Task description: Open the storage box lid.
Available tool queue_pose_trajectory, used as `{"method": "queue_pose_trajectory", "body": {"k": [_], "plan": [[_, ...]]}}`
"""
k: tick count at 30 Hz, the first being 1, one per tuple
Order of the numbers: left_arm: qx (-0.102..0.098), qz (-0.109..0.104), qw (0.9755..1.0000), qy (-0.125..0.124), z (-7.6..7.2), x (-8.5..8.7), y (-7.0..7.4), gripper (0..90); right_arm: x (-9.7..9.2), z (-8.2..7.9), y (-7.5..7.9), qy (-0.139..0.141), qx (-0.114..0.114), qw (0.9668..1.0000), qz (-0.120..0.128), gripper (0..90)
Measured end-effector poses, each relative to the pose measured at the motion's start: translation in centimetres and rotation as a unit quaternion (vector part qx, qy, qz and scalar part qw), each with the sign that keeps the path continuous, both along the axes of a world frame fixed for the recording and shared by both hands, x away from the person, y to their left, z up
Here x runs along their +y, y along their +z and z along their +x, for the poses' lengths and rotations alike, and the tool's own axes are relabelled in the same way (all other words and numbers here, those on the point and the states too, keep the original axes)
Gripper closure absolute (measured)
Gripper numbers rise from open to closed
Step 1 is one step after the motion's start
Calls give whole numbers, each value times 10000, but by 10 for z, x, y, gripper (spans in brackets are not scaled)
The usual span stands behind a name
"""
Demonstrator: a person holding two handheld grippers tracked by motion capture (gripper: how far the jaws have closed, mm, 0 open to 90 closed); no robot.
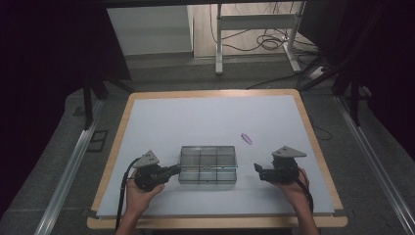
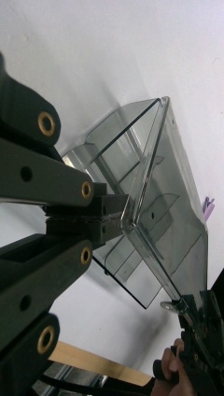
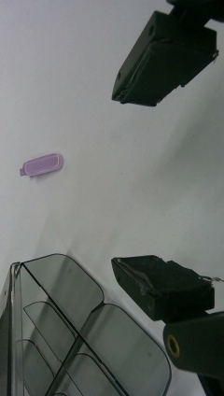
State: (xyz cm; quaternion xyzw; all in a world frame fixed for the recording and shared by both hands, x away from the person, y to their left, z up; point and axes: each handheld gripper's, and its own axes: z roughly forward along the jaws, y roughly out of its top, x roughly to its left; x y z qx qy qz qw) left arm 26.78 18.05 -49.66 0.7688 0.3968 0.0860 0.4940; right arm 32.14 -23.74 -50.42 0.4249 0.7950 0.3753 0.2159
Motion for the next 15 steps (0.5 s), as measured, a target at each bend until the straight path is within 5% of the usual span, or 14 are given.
{"method": "queue_pose_trajectory", "body": {"k": [15], "plan": [[41, 121, 9999, 44, 12, -5, 8, 900, -1, -1, 2, -8, -23, 10000, 61, 159]]}}
